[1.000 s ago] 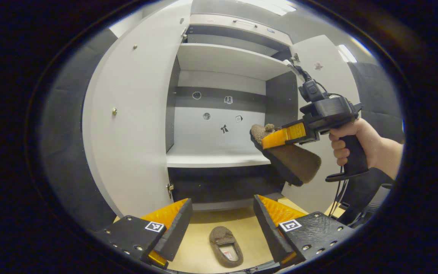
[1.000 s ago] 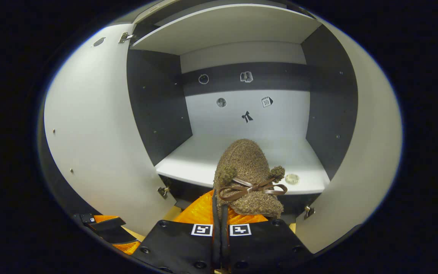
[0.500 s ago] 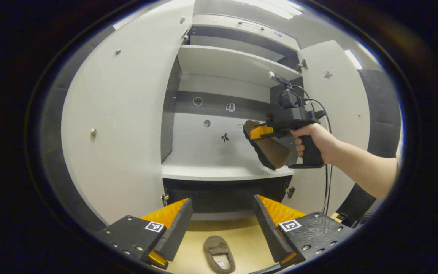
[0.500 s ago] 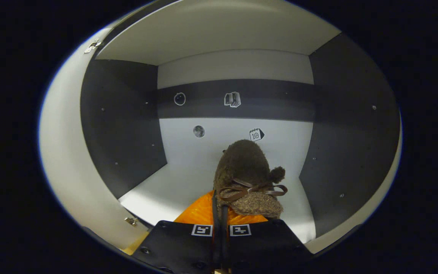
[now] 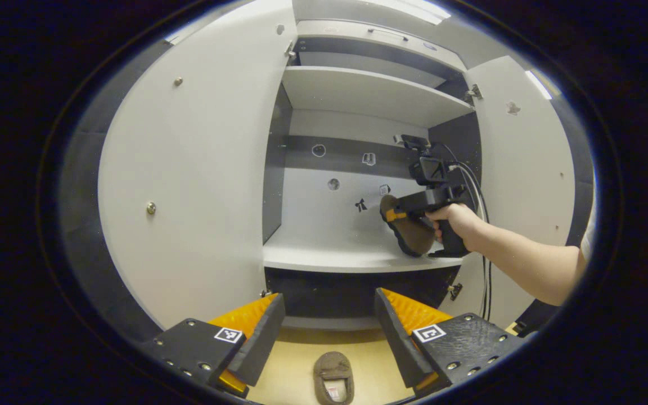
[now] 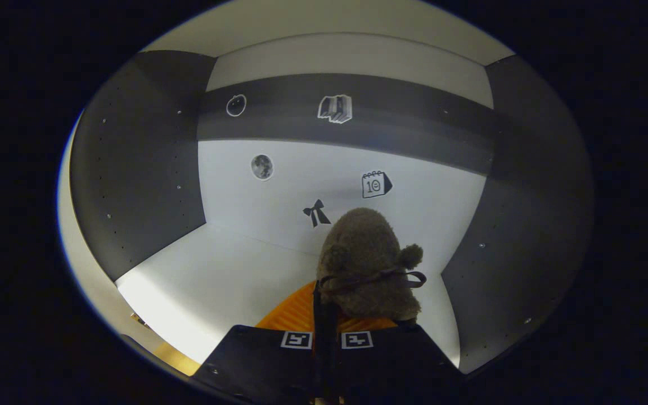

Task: Grab one shoe with the right hand and put it into the shoe cabinet, grab the other shoe with the left hand and put it into the shoe cabinet; then close the right door with the right hand and the left door with the left hand.

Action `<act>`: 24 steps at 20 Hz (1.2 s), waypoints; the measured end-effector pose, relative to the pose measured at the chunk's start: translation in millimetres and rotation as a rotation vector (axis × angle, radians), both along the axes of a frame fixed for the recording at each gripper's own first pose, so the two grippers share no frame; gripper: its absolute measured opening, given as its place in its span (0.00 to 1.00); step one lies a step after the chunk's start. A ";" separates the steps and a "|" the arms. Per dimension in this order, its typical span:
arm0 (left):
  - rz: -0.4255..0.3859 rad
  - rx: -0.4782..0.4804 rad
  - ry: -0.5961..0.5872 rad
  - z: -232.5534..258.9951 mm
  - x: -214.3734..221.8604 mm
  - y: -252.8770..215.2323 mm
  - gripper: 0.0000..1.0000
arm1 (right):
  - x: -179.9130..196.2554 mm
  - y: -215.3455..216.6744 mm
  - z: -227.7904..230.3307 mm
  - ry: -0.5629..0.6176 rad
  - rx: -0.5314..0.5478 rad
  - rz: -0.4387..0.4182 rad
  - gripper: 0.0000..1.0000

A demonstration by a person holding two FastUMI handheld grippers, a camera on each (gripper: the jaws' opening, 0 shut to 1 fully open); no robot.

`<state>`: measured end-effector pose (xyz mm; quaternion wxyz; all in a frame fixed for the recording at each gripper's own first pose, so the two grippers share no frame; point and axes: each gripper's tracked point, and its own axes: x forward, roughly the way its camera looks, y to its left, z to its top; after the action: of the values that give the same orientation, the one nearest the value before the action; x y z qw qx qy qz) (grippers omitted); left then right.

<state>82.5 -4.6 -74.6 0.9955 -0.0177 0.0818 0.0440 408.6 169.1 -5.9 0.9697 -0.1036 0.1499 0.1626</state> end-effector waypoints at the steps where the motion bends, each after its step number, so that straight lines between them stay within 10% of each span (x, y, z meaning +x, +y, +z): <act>1: 0.009 0.010 -0.005 2.2 0.2 2.2 0.99 | 0.0 6.1 -4.7 0.020 0.014 0.007 0.06; 7: 0.044 0.077 -0.030 16.4 -8.9 13.1 0.93 | -3.5 21.5 -30.7 0.148 0.023 0.024 0.29; 11: 0.050 0.124 -0.002 10.1 -11.1 14.4 0.93 | -30.9 40.9 -34.0 0.209 0.008 0.089 0.94; 24: -0.052 0.081 0.015 1.5 -14.2 7.1 0.93 | -121.2 -6.0 12.9 0.133 -0.039 0.046 0.98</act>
<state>68.3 2.5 -73.2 0.9956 0.0249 0.0881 0.0215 287.3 163.1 6.9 0.9514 -0.1149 0.2146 0.1884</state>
